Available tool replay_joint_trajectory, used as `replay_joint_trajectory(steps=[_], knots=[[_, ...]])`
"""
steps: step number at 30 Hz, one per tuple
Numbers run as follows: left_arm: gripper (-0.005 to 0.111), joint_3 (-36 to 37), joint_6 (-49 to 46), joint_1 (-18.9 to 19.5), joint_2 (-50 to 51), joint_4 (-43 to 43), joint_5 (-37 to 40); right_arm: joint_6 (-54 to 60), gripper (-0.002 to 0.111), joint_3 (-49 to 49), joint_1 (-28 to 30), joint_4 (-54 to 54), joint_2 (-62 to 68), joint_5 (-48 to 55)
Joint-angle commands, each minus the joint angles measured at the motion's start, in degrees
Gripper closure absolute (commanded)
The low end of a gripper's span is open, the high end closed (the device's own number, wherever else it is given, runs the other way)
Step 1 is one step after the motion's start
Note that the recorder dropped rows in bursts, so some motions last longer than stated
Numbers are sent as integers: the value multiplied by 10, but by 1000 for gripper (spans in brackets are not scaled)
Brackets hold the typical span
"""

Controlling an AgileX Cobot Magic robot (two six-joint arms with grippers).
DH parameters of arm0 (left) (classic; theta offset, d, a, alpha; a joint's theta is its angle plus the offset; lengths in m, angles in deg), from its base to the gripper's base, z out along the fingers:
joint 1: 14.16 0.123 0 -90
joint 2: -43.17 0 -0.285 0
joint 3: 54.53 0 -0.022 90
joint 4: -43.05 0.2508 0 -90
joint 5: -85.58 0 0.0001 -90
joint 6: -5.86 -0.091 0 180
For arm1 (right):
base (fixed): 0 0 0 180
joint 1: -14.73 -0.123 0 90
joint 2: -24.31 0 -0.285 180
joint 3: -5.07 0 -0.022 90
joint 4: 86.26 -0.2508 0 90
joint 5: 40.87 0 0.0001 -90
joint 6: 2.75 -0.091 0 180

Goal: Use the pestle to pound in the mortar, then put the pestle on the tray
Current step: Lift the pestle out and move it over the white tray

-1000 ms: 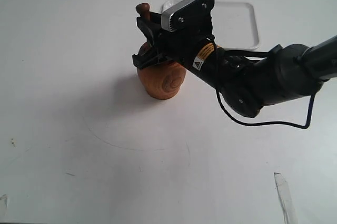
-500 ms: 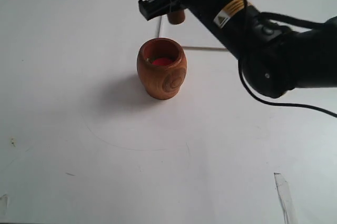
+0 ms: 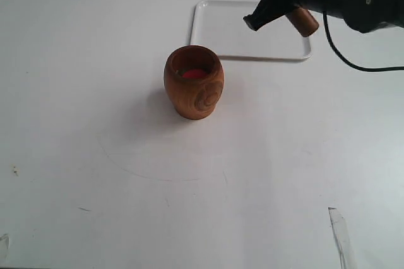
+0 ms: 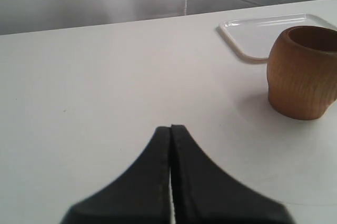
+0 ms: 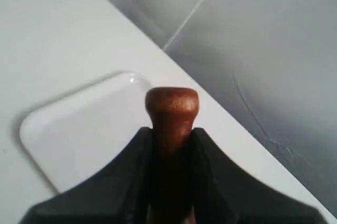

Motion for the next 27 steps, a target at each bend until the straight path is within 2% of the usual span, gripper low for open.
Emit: replay_joint_trajectory(steps=[1, 9, 16, 23, 25, 27], knots=[[107, 0, 5, -4, -1, -4, -2, 10, 108, 98, 5, 78, 92, 35], [107, 0, 5, -4, -1, -4, -2, 29, 108, 353, 5, 80, 302, 189], [107, 0, 5, -4, -1, -4, -2, 29, 108, 394, 5, 104, 379, 191], [107, 0, 5, -4, -1, -4, -2, 29, 108, 394, 5, 123, 387, 190], [107, 0, 5, -4, -1, -4, -2, 29, 104, 394, 5, 123, 387, 192], [107, 0, 5, -4, -1, -4, -2, 25, 94, 394, 5, 121, 387, 192]])
